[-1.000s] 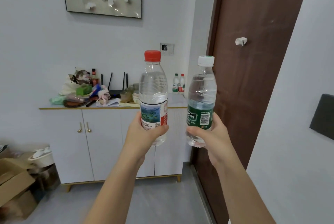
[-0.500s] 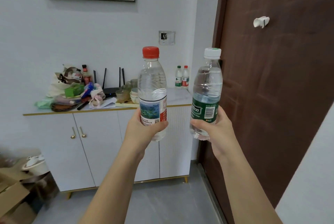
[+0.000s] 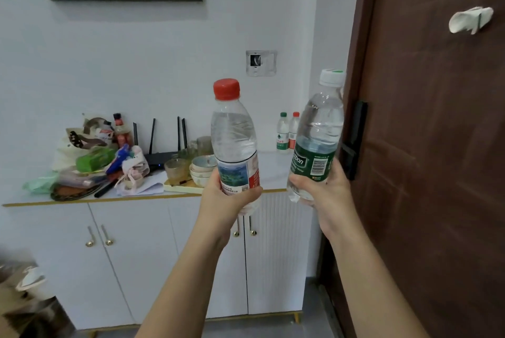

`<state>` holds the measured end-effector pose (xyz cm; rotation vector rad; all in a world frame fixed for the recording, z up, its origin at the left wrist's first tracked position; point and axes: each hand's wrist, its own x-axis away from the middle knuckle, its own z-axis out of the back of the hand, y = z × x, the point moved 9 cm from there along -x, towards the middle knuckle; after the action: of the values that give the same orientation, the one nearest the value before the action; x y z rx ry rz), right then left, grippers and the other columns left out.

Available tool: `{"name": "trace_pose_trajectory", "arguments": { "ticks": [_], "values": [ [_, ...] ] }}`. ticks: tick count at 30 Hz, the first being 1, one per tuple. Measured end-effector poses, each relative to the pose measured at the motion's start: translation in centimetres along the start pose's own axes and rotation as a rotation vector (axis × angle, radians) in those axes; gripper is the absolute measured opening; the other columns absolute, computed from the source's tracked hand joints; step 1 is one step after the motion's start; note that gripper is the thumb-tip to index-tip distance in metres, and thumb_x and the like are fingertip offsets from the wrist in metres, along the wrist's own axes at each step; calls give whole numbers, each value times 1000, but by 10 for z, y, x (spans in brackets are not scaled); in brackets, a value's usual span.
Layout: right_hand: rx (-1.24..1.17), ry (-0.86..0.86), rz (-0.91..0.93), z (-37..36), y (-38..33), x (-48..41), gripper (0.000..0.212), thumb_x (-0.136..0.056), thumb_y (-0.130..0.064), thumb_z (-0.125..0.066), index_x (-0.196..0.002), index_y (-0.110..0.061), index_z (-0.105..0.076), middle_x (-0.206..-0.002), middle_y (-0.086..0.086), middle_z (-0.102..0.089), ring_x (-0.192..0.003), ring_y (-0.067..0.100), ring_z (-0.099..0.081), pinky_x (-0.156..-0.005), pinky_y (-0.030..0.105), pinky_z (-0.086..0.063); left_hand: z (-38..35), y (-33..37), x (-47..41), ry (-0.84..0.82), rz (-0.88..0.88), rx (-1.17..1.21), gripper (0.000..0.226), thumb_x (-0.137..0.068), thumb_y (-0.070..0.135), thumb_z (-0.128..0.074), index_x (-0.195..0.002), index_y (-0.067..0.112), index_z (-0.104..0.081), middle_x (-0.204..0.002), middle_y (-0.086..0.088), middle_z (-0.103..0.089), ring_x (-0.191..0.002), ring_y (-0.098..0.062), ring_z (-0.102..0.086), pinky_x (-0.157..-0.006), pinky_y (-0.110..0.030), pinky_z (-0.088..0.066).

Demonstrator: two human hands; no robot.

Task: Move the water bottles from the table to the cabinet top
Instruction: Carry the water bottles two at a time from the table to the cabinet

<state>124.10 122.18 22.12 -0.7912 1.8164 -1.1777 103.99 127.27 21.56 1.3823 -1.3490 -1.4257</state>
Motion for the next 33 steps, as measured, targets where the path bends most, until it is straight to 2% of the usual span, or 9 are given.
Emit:
{"name": "trace_pose_trajectory", "arguments": {
  "ticks": [4,9,14,16,18,21,23,29,33],
  "values": [
    [-2,-7,-9,4,20,-46,56,-75,6,-76,-115,-29,-59,-102,-4,-73,-91,13,-71,-61,24,-58,-12,-16,-44,16,2,-20,57,-67,-3,-81,-114,21,-59,-101,2,-72,-92,-14,-69,-68,-24,-54],
    [39,-4,-30,10,47,-94,59,-74,4,-77,-121,-26,-59,-106,-2,-73,-96,18,-71,-73,39,-60,-25,-39,-98,31,19,-11,54,-68,-4,-80,-113,17,-59,-101,-2,-72,-92,-19,-69,-72,-30,-55],
    [68,10,-40,11,70,-142,57,-73,6,-77,-111,-33,-59,-100,-6,-74,-92,15,-72,-69,34,-60,-35,-58,-151,26,20,-7,52,-67,-3,-81,-107,23,-59,-101,-1,-72,-91,-15,-69,-72,-28,-54],
    [75,13,-47,8,81,-163,57,-73,6,-77,-108,-35,-59,-96,-10,-73,-88,9,-71,-65,26,-59,-38,-68,-176,24,14,-9,53,-67,-4,-81,-109,20,-59,-100,0,-72,-91,-14,-69,-70,-24,-53],
    [96,19,-47,4,92,-185,58,-73,6,-78,-109,-35,-58,-96,-11,-73,-88,6,-70,-62,22,-57,-40,-79,-203,18,13,-18,56,-66,-3,-82,-113,16,-58,-102,-1,-72,-93,-16,-69,-72,-26,-54],
    [120,19,-53,-5,113,-223,57,-74,3,-78,-112,-33,-57,-100,-9,-73,-92,12,-69,-64,30,-57,-45,-97,-249,3,19,-24,59,-66,-1,-82,-116,16,-58,-103,-3,-72,-95,-19,-69,-79,-34,-56],
    [122,22,-56,-11,125,-253,55,-74,3,-78,-109,-34,-58,-100,-8,-73,-92,14,-69,-63,30,-56,-48,-109,-282,-2,27,-12,56,-66,-3,-82,-113,17,-59,-101,-5,-72,-94,-21,-69,-79,-36,-57],
    [141,18,-33,-33,153,-351,54,-73,4,-78,-108,-33,-59,-99,-5,-73,-88,15,-70,-63,33,-57,-59,-132,-386,-13,52,-2,51,-68,-7,-79,-108,16,-59,-96,-4,-72,-85,-19,-69,-70,-30,-56],
    [163,39,-50,-35,191,-402,60,-71,-1,-80,-117,-30,-56,-107,-2,-72,-95,23,-69,-66,38,-56,-63,-162,-444,3,74,-21,55,-68,-8,-79,-114,12,-57,-98,-7,-71,-88,-22,-68,-73,-36,-55]
  ]
}}
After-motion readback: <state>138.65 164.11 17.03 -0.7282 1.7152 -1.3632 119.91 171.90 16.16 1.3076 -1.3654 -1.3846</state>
